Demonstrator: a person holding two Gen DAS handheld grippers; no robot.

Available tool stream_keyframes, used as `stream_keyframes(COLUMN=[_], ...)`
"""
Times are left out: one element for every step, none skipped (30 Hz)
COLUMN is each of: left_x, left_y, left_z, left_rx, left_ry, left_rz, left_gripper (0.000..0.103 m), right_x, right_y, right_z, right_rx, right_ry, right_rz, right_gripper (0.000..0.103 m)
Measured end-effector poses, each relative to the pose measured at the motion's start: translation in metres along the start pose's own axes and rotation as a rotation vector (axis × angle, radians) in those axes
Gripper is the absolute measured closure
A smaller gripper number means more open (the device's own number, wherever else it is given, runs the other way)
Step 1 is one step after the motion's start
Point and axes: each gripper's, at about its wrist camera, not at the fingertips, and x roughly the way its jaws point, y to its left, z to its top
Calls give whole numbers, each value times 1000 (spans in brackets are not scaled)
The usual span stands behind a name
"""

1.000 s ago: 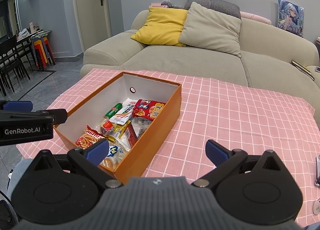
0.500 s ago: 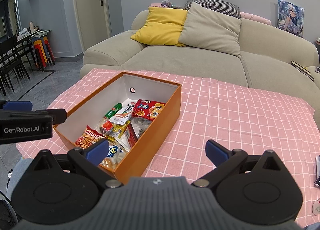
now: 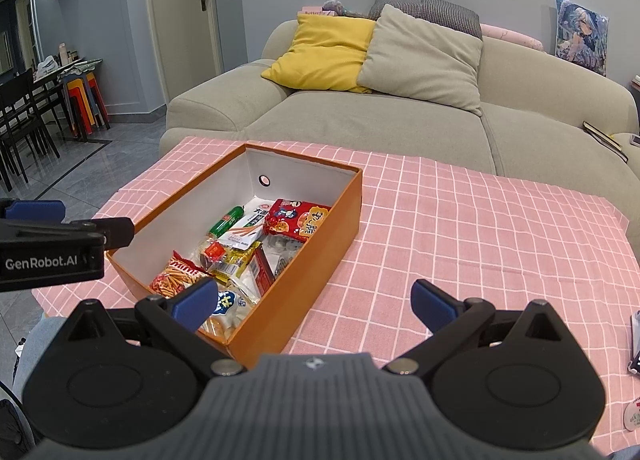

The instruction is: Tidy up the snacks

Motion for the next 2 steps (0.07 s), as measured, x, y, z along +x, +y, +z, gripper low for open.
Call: stream_keyframes(left_x=[0, 0], left_y=[-1, -1], left_z=[0, 0], left_rx=[1, 2], left_ry=[0, 0], left_rz=[2, 4], left_gripper=[8, 8], right_x=[0, 0], right_y=[0, 0], right_z=[0, 0], right_rx=[-1, -2], right_ry=[0, 0], right_rz=[0, 1], right_gripper=[4, 4])
